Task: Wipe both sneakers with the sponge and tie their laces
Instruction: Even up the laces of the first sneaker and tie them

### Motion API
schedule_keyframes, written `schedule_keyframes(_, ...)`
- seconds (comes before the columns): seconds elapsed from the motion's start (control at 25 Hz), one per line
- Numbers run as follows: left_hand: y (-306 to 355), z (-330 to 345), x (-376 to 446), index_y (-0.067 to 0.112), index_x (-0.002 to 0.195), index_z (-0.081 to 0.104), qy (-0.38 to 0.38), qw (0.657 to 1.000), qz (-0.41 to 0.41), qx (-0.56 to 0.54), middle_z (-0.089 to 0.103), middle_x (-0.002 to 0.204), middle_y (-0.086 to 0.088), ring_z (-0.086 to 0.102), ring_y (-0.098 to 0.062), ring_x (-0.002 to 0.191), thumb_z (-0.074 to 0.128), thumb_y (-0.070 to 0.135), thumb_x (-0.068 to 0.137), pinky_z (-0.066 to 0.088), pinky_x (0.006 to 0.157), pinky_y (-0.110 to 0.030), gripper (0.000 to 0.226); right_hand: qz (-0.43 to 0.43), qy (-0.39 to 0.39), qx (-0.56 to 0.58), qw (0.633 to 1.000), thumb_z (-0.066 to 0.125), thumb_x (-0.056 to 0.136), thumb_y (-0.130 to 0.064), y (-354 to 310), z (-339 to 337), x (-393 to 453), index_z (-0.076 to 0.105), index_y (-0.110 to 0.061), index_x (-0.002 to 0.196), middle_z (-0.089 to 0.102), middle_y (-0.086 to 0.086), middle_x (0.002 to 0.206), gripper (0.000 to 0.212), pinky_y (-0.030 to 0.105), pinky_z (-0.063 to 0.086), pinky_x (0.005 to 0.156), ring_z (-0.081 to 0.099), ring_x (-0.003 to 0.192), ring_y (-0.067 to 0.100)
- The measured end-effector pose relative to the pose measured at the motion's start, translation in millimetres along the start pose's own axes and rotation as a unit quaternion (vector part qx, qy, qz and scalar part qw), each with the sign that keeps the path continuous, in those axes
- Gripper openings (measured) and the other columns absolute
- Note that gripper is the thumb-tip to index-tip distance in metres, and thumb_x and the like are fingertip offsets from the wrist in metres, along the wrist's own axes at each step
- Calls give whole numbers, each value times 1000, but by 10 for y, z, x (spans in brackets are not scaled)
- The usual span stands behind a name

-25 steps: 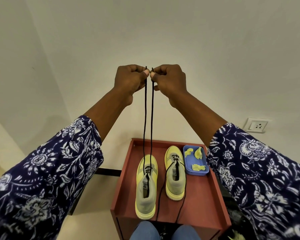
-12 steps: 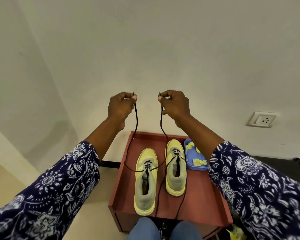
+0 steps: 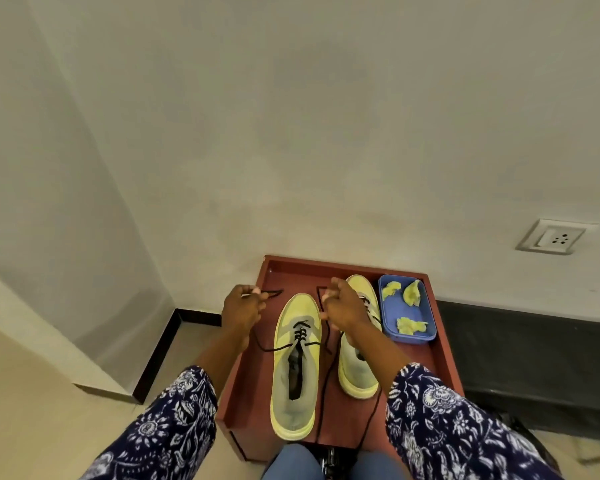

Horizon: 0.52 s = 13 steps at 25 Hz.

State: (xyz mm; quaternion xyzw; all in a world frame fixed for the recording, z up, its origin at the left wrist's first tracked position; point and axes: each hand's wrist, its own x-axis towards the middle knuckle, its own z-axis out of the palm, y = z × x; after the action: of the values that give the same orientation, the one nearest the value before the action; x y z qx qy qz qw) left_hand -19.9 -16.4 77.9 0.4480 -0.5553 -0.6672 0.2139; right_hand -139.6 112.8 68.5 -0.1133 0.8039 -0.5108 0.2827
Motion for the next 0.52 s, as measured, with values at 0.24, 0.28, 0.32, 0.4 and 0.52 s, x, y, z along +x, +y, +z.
schedule_keyframes(0.24,-634,53,124,13,90,45,12,990,-129,56,43,64,-4,36,-12,51,45,8,92,28,47,-25,5,100,73,-97,988,51,85,-21,618,259,39,54,-12,84,65,15,87,9,42,56,66,66,85,36)
schedule_keyframes(0.28,-724,75,129,10,76,48,10,985,-153,83,41,59,-5,34,-13,47,46,9,91,27,46,-24,15,124,80,-100,984,50,86,-25,668,290,-10,56,-9,81,66,16,87,17,44,58,69,67,82,36)
schedule_keyframes(0.32,-810,97,127,9,67,48,6,979,-178,97,40,56,-5,33,-15,44,47,12,92,27,46,-23,24,147,81,-96,981,49,88,-29,706,314,-51,58,-6,84,67,17,89,25,45,59,70,67,79,34)
schedule_keyframes(0.4,-930,159,106,2,70,53,-9,971,-221,93,44,58,-8,37,-17,46,51,21,93,32,48,-24,30,197,74,-55,976,47,90,-37,717,346,-141,59,-2,89,66,16,83,37,38,58,63,63,64,28)
schedule_keyframes(0.52,-986,228,90,-10,97,60,-3,971,-230,64,56,73,-13,50,-22,57,59,26,89,43,53,-25,37,260,38,95,960,46,93,-37,640,341,-256,50,-5,75,50,10,59,37,20,37,40,42,39,18)
